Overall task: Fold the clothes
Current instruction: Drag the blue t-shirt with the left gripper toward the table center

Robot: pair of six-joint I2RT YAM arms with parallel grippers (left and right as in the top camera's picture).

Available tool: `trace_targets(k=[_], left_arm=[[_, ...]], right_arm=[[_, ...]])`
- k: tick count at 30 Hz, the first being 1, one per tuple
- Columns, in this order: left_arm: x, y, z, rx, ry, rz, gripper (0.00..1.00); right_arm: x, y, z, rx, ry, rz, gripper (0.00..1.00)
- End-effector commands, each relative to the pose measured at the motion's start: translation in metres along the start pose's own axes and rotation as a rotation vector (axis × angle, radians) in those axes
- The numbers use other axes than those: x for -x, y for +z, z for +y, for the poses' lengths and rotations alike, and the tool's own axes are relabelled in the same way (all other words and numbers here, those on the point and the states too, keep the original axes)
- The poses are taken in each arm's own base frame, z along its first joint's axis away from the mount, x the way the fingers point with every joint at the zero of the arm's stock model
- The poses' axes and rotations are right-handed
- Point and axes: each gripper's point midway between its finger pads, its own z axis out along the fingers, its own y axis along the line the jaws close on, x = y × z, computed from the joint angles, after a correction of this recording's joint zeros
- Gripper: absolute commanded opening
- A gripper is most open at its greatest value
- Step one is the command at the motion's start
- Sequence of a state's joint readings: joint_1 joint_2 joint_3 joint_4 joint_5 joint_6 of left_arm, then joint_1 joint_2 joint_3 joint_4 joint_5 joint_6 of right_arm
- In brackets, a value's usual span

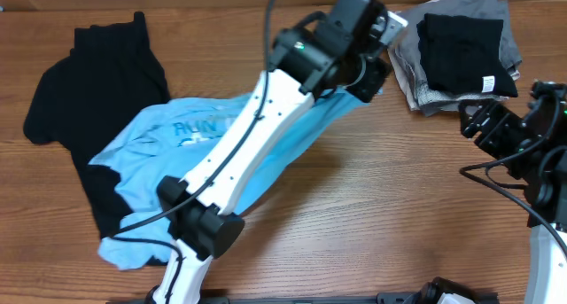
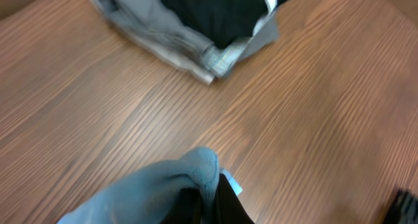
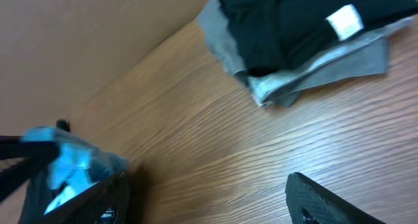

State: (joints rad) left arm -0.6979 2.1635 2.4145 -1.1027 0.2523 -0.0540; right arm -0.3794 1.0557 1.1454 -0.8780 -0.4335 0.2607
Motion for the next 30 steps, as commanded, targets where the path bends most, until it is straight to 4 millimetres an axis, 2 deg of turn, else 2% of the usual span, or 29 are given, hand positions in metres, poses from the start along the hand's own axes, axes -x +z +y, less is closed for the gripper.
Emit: trace_targets(k=[1,6,9,14,21,24,27,28,29,30], left_arm=[[0.006,0.029,-0.008,-0.071,-0.04,-0.021,0.04],[0.018,0.048,-0.013,-0.125,-0.077,-0.068,0.04],[0.027,0.049,-0.023,-0.167,-0.067,-0.101,0.04],[0.048,0.034,-0.051,-0.251,-0.034,-0.173,0.04],[0.063,0.003,-0.099,-0.338,0.032,-0.221,0.04],[0.068,-0.009,-0.115,-0.356,0.053,-0.24,0.04],[0.068,-0.012,-0.122,-0.366,0.063,-0.245,0.04],[0.068,-0.012,-0.123,-0.363,0.064,-0.244,0.1],[0.067,-0.011,-0.122,-0.361,0.066,-0.242,0.23],[0.067,-0.011,-0.121,-0.354,0.065,-0.24,0.41]], right_arm=[[0.018,-0.015,-0.009,-0.032,0.011,-0.069,0.81],[0.029,-0.027,-0.037,-0.101,0.078,-0.119,0.85],[0.035,-0.035,-0.054,-0.137,0.117,-0.15,0.87],[0.039,-0.041,-0.063,-0.147,0.146,-0.17,0.89],[0.039,-0.041,-0.063,-0.15,0.127,-0.167,0.9],[0.039,-0.041,-0.064,-0.15,0.128,-0.168,0.91],[0.039,-0.041,-0.063,-0.15,0.128,-0.168,0.91],[0.039,-0.041,-0.063,-0.15,0.128,-0.168,0.92],[0.039,-0.041,-0.063,-0.15,0.128,-0.167,0.91],[0.039,-0.041,-0.063,-0.15,0.128,-0.168,0.92]])
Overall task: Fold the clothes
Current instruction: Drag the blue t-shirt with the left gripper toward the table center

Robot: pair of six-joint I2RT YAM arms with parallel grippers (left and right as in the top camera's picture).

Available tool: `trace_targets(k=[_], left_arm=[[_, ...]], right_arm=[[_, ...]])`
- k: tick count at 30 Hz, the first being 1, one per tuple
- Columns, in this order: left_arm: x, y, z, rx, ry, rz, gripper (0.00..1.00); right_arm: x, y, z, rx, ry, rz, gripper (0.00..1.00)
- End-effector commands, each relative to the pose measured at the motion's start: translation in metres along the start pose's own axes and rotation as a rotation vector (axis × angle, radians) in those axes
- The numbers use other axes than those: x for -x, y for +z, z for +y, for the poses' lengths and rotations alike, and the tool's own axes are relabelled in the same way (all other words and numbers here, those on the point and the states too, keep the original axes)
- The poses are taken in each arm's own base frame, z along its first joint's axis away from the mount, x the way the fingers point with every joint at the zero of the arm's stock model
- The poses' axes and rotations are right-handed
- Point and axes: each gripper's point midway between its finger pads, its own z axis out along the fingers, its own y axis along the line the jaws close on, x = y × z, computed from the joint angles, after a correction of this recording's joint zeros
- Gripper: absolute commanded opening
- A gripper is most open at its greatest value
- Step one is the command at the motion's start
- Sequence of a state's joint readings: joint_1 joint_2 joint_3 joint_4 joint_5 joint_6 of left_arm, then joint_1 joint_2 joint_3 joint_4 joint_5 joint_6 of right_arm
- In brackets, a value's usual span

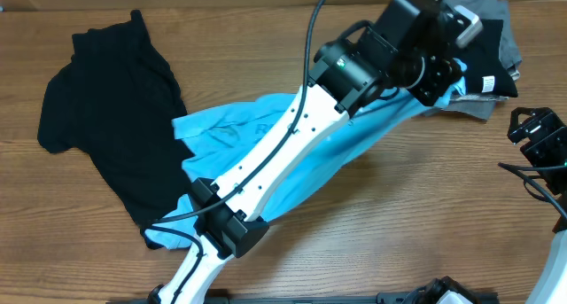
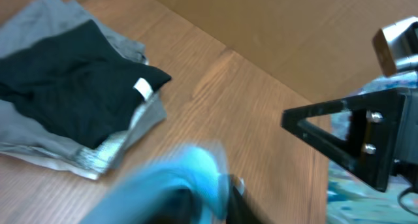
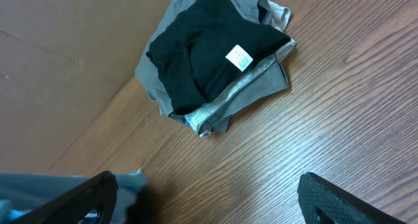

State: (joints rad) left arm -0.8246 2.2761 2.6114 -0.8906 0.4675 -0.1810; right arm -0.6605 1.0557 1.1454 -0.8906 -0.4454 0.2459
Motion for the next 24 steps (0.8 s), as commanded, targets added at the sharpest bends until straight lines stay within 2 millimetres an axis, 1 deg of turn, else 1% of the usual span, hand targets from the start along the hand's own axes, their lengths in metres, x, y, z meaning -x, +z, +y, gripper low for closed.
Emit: trace_targets(k=[1,2,3,4,6,8,9,10,11,13,14,17,20,23,24], left_arm=[[0.01,-0.01,-0.007,-0.005,0.01,-0.028,0.64],[0.011,-0.01,-0.005,0.005,0.02,-0.029,0.81],[0.011,-0.012,-0.002,0.008,0.032,-0.031,0.95],[0.013,-0.016,0.001,0.02,0.031,-0.035,1.0],[0.016,-0.029,0.019,0.085,0.011,-0.036,1.0],[0.015,-0.052,0.046,0.191,-0.028,-0.023,1.0],[0.013,-0.069,0.063,0.255,-0.056,-0.011,1.0],[0.005,-0.095,0.09,0.345,-0.106,0.017,1.0],[-0.002,-0.108,0.105,0.389,-0.136,0.037,1.0],[-0.021,-0.139,0.14,0.495,-0.217,0.095,1.0],[-0.035,-0.156,0.159,0.551,-0.266,0.133,1.0],[-0.073,-0.203,0.202,0.676,-0.421,0.226,1.0],[-0.104,-0.246,0.235,0.752,-0.568,0.276,1.0],[-0.132,-0.279,0.26,0.803,-0.685,0.319,1.0],[-0.142,-0.286,0.266,0.814,-0.719,0.335,1.0]], right_arm=[[0.01,-0.01,0.009,0.018,-0.028,-0.038,0.92],[0.01,-0.01,0.009,0.018,-0.029,-0.038,0.92],[0.01,-0.01,0.009,0.018,-0.029,-0.038,0.93],[0.01,-0.01,0.009,0.018,-0.029,-0.038,0.93],[0.009,-0.01,0.009,0.019,-0.028,-0.035,0.93],[0.008,-0.01,0.01,0.024,-0.026,-0.028,0.93],[0.006,-0.01,0.011,0.033,-0.024,-0.021,0.93],[0.004,-0.01,0.014,0.049,-0.024,-0.013,0.93],[0.003,-0.01,0.015,0.058,-0.026,-0.008,0.93],[0.0,-0.01,0.02,0.087,-0.028,0.007,0.93],[-0.001,-0.011,0.023,0.104,-0.028,0.014,0.93],[-0.006,-0.012,0.032,0.159,-0.039,0.039,0.93],[-0.012,-0.013,0.036,0.184,-0.041,0.062,0.93],[-0.018,-0.012,0.039,0.19,-0.064,0.085,0.93],[-0.021,-0.011,0.042,0.196,-0.073,0.094,0.93]])
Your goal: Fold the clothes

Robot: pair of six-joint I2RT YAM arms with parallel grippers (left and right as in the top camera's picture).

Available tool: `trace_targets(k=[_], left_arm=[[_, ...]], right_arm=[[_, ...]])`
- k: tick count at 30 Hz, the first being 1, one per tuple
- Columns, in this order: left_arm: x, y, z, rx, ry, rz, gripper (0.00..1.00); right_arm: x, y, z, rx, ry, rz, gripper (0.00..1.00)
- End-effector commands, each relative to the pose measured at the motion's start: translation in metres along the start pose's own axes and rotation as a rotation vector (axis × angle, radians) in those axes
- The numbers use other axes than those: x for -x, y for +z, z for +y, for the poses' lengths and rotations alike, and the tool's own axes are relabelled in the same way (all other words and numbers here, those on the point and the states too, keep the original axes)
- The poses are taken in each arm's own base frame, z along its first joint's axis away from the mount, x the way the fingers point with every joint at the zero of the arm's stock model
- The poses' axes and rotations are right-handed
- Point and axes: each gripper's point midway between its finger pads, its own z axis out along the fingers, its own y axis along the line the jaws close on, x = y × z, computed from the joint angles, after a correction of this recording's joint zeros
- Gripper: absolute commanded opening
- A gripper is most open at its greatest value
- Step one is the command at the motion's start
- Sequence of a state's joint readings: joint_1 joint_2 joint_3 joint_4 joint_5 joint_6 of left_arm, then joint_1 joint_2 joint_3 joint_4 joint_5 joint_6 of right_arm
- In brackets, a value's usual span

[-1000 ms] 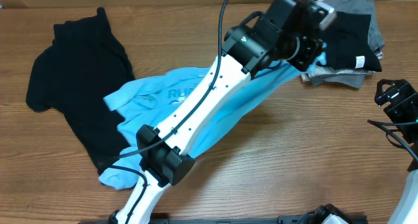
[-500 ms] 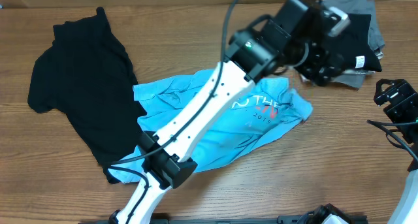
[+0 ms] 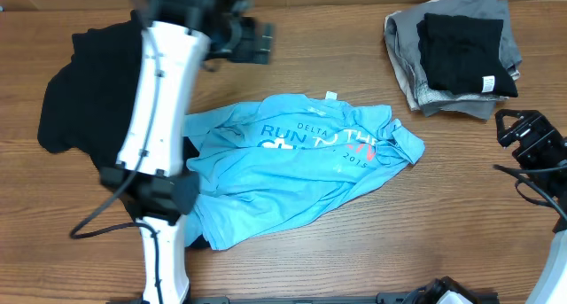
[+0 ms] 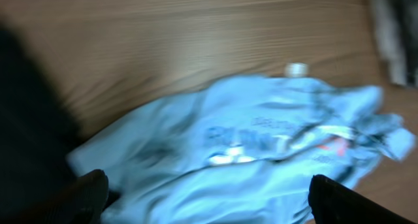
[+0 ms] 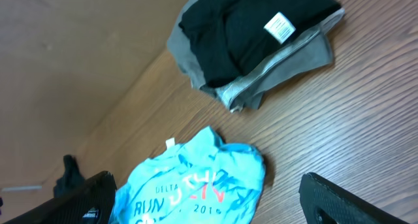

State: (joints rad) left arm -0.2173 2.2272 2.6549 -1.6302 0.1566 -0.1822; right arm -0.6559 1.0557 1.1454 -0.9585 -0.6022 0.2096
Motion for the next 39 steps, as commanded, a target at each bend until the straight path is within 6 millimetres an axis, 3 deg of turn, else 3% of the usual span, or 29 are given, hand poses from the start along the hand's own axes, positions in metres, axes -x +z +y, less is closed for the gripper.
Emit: trace_targets(k=[1,8,14,19,27,32,39], left_arm=[[-0.012,-0.005,0.045,0.064,-0.096,0.049,1.0],[-0.058,0.043,0.12,0.176,-0.263,0.272,1.0],[-0.096,0.088,0.167,0.197,-0.378,0.381,1.0],[-0.119,0.122,0.195,0.197,-0.416,0.403,1.0],[-0.154,0.17,0.213,0.164,-0.359,0.413,1.0],[-0.171,0.186,0.239,0.237,-0.369,0.391,1.0],[-0.173,0.18,0.286,0.296,-0.344,0.342,1.0]], right_arm=[[-0.001,-0.005,0.023,0.064,-0.079,0.005,0.93],[-0.017,0.008,0.041,0.074,-0.15,0.063,0.93],[-0.033,0.025,0.052,0.086,-0.192,0.137,0.93],[-0.044,0.04,0.054,0.091,-0.192,0.206,0.93],[-0.054,0.058,0.051,0.085,-0.18,0.277,0.92],[-0.054,0.059,0.05,0.083,-0.175,0.279,0.92],[-0.053,0.059,0.051,0.085,-0.178,0.274,0.92]])
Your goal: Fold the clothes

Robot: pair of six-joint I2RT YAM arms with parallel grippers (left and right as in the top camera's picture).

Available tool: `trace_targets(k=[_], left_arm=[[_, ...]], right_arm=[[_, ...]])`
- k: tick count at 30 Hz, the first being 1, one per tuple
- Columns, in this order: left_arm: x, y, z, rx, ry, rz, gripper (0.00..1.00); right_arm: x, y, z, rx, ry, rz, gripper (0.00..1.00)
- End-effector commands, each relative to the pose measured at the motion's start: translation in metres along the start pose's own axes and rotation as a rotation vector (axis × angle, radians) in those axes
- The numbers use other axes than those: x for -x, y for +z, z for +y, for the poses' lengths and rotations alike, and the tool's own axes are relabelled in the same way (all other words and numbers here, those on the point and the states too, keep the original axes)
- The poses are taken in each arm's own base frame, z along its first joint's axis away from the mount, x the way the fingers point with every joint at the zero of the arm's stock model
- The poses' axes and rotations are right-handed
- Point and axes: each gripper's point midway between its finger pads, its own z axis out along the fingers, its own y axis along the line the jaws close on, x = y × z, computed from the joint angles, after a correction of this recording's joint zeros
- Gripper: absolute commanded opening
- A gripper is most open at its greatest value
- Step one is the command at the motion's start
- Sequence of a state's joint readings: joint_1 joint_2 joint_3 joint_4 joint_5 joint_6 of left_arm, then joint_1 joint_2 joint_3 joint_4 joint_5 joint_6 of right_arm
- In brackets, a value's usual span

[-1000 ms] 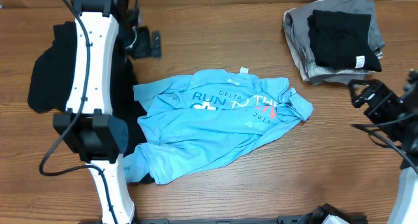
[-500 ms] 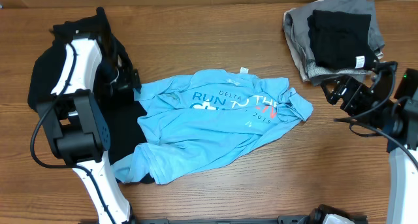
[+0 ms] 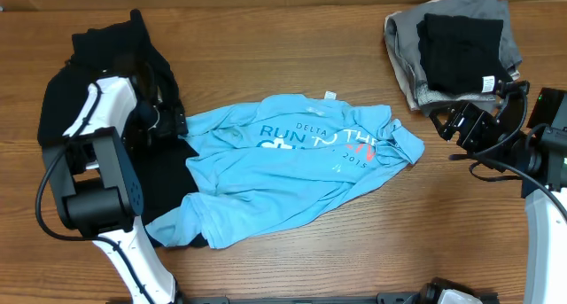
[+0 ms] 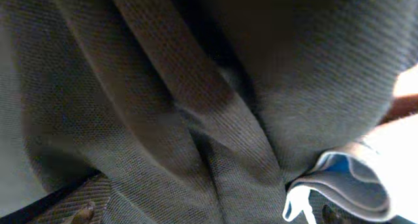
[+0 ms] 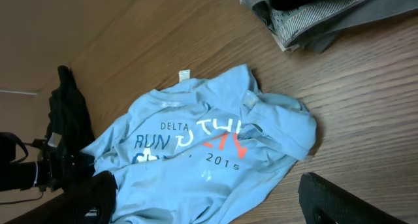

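Observation:
A light blue T-shirt [image 3: 292, 158] printed "RUN TO THE" lies crumpled and spread mid-table, also seen in the right wrist view [image 5: 209, 142]. Its left edge overlaps a black garment [image 3: 97, 74]. My left gripper [image 3: 168, 125] is low over that overlap. Its wrist view is filled with dark knit fabric [image 4: 196, 87], with a blue hem [image 4: 346, 178] at lower right. Its jaws are open [image 4: 204, 214] and nothing is held. My right gripper [image 3: 454, 127] hovers open [image 5: 206, 191] just right of the shirt.
A folded pile of grey and black clothes [image 3: 452, 42] sits at the back right, also at the top of the right wrist view [image 5: 326, 5]. Bare wooden table [image 3: 354, 251] lies in front of the shirt. The left arm [image 3: 97, 162] stands over the black garment.
My left gripper was high over the back left of the table and is now down on the black garment at the shirt's left edge. My right gripper has moved left, closer to the shirt.
My left gripper held the blue shirt raised, stretched toward the folded pile, then further right beside it. Later the shirt lay released mid-table and the left arm was up at the back left. Now that gripper is low at the shirt's left edge, and the right is near its right edge.

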State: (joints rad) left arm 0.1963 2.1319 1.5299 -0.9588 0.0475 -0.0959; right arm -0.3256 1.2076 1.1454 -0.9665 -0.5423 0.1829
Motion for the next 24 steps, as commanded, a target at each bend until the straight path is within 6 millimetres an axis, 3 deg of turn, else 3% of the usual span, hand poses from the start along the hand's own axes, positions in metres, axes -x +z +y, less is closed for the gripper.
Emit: trace_targets(k=[1,7,15,21,24], left_arm=[[-0.005,0.03,0.056,0.08,-0.006,0.037,1.0],[0.009,0.029,0.078,0.071,-0.062,-0.024,1.0],[0.025,0.021,0.064,0.033,0.012,-0.072,1.0],[0.044,-0.033,0.039,0.022,0.061,-0.073,1.0],[0.056,-0.077,0.009,-0.008,0.141,-0.102,1.0]], right_arm=[[0.009,-0.006,0.008,0.008,-0.029,-0.03,0.92],[0.01,-0.006,0.008,0.009,-0.032,-0.034,0.92],[0.011,-0.006,0.008,0.011,-0.034,-0.038,0.92],[0.011,-0.006,0.009,0.011,-0.039,-0.038,0.93],[0.011,-0.006,0.009,0.01,-0.049,-0.039,0.93]])
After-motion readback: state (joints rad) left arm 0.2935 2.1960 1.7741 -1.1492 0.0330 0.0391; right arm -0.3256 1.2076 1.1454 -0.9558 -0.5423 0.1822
